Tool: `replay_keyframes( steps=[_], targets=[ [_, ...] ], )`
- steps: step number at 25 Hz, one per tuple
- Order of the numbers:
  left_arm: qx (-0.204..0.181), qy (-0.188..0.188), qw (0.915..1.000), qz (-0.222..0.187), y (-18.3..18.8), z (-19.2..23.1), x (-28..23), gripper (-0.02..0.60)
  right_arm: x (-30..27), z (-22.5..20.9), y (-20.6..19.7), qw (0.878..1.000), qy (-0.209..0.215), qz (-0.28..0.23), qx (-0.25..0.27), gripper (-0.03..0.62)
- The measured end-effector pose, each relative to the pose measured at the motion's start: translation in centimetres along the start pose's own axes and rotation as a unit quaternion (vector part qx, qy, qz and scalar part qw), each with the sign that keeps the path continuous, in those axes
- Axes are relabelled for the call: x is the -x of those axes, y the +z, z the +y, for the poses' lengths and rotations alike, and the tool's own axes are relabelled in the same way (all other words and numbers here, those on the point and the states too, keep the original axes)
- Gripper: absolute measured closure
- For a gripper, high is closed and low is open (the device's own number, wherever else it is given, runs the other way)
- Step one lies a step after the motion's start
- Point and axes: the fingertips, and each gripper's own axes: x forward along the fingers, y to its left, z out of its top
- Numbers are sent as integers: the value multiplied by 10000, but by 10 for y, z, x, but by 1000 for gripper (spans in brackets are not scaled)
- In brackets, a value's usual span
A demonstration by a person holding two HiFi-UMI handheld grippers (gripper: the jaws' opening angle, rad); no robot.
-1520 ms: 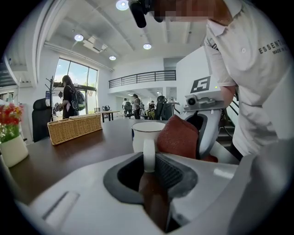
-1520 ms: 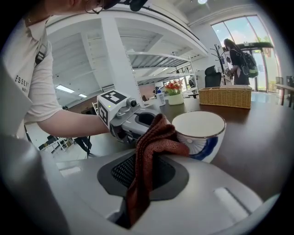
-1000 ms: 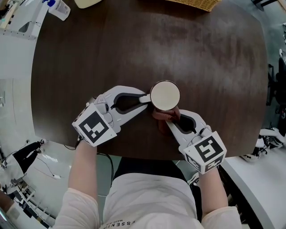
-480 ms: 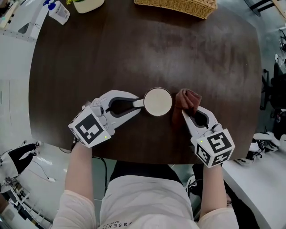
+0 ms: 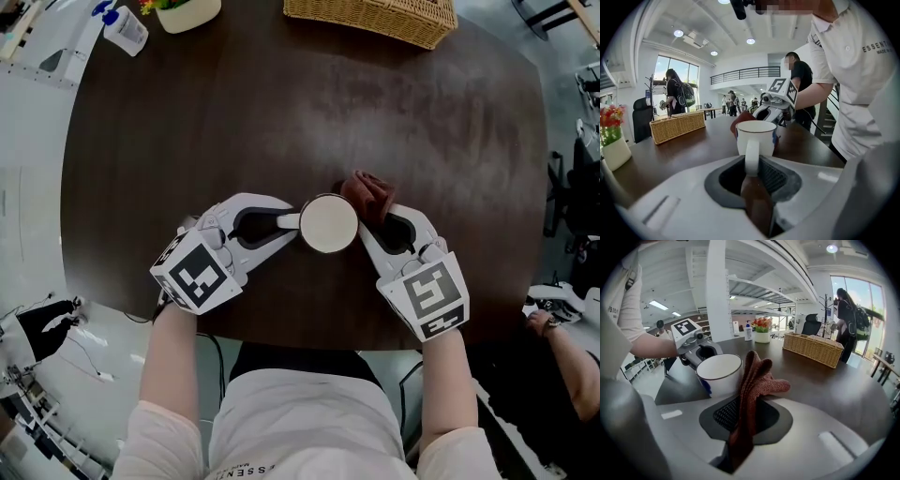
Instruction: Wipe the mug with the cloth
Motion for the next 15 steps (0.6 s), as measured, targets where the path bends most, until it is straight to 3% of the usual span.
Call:
replay_keyframes(
  steps=[8, 15],
  targets=[
    [241, -32, 9997, -84, -5, -5, 2, 500, 10, 23, -11, 9997, 207, 51, 101, 511],
    [106, 14, 9999, 63, -6, -1, 1, 502, 12, 57, -26, 9987, 409, 125, -263, 511]
  ],
)
